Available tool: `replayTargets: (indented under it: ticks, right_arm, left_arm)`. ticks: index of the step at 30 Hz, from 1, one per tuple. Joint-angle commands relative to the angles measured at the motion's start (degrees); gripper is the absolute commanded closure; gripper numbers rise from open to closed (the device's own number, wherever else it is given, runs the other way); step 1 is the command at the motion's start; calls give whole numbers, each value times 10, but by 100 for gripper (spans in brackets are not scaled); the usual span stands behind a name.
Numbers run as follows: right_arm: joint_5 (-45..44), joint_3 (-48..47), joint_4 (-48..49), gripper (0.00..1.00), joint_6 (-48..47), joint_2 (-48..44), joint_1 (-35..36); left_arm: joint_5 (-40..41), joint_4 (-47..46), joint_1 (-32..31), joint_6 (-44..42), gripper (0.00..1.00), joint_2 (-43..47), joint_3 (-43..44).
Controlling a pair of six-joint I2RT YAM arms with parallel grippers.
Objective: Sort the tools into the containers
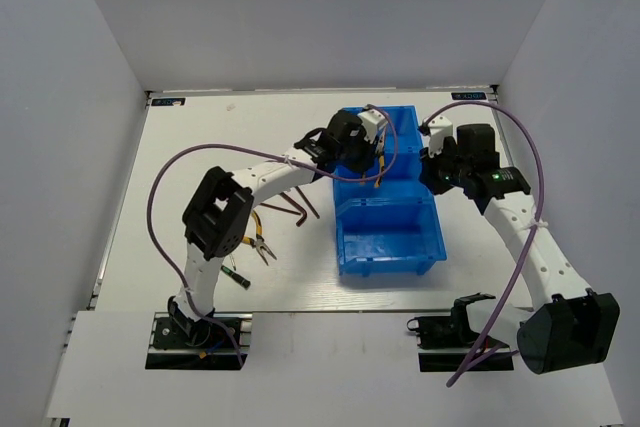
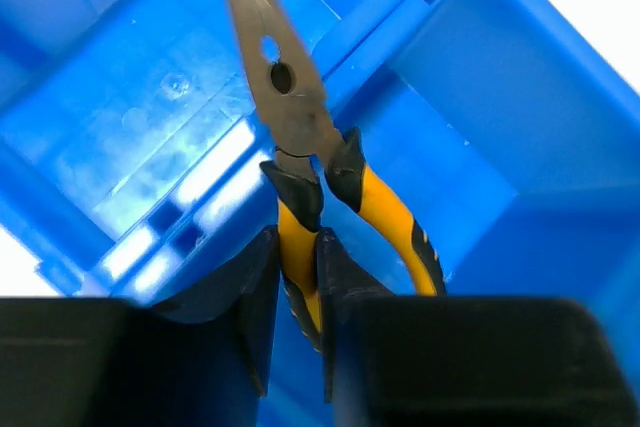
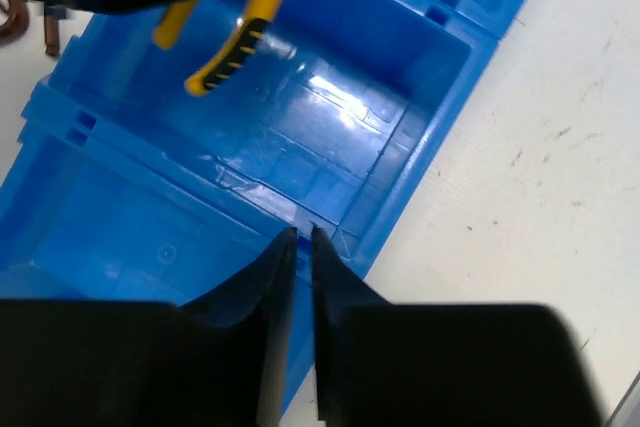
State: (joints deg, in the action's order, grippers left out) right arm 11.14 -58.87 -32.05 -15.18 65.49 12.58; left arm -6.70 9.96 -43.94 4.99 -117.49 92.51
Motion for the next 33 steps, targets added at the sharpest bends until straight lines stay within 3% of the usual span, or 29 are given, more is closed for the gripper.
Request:
replayTargets:
  ticks: [1, 3, 4, 5, 6, 7, 10, 11, 12, 13, 14, 15, 16, 17, 19, 22, 23, 26, 28, 30, 33]
  right_arm:
    - [43, 2, 6, 81, -11, -7, -4]
    - [63, 6, 5, 67, -15, -7, -4]
    - [65, 8, 9, 53, -27, -12, -3]
    - [78, 11, 10, 47, -32, -5, -4]
    - [102, 14, 12, 44, -42, -5, -2]
    - [111, 14, 12, 39, -53, 0, -2]
    - [209, 14, 16, 38, -94, 9, 3]
    - [274, 11, 25, 40, -99, 17, 9]
    - [288, 8, 26, 42, -103, 28, 14]
    - [299, -11, 33, 50, -104, 38, 27]
    - [303, -20, 32, 56, -103, 73, 48]
    - [291, -33, 30, 62, -101, 91, 61]
    - [276, -84, 24, 68, -98, 110, 87]
    - [272, -101, -1, 84, -96, 169, 116]
    - [237, -137, -18, 97, -82, 206, 164]
    - [188, -276, -48, 100, -26, 321, 247]
    - [179, -300, -65, 100, 1, 345, 281]
    - [95, -409, -88, 98, 94, 444, 356]
    - [48, -457, -86, 73, 134, 497, 408]
    - [43, -481, -69, 62, 174, 536, 429]
    - [43, -514, -58, 58, 232, 576, 463]
  left_arm:
    - [11, 34, -9, 2, 60, -4, 59]
    - [5, 42, -9, 2, 47, 1, 59]
    - [10, 36, -14, 2, 42, 11, 43]
    - [10, 27, -14, 2, 37, 24, 33]
    - [27, 21, -14, 2, 26, 40, 14]
    - [38, 21, -14, 2, 26, 74, 5]
    - [112, 21, -14, 20, 25, 145, -52]
    - [143, 21, -14, 35, 25, 210, -78]
    - [203, 30, -4, 84, 30, 247, -137]
    - [245, 43, -4, 116, 55, 287, -169]
    - [293, 99, 2, 155, 76, 326, -199]
    - [376, 143, 2, 250, 92, 396, -250]
    - [399, 186, 2, 294, 100, 428, -274]
    - [414, 226, 8, 335, 100, 456, -297]
    - [422, 321, 8, 432, 100, 527, -356]
    - [395, 416, 8, 531, 73, 593, -403]
    - [387, 431, 8, 550, 59, 609, -419]
    - [380, 480, 8, 600, 40, 669, -429]
    - [380, 507, 8, 606, 37, 701, -429]
    - [386, 526, 8, 611, 33, 746, -417]
    - [386, 567, 8, 611, 31, 779, -411]
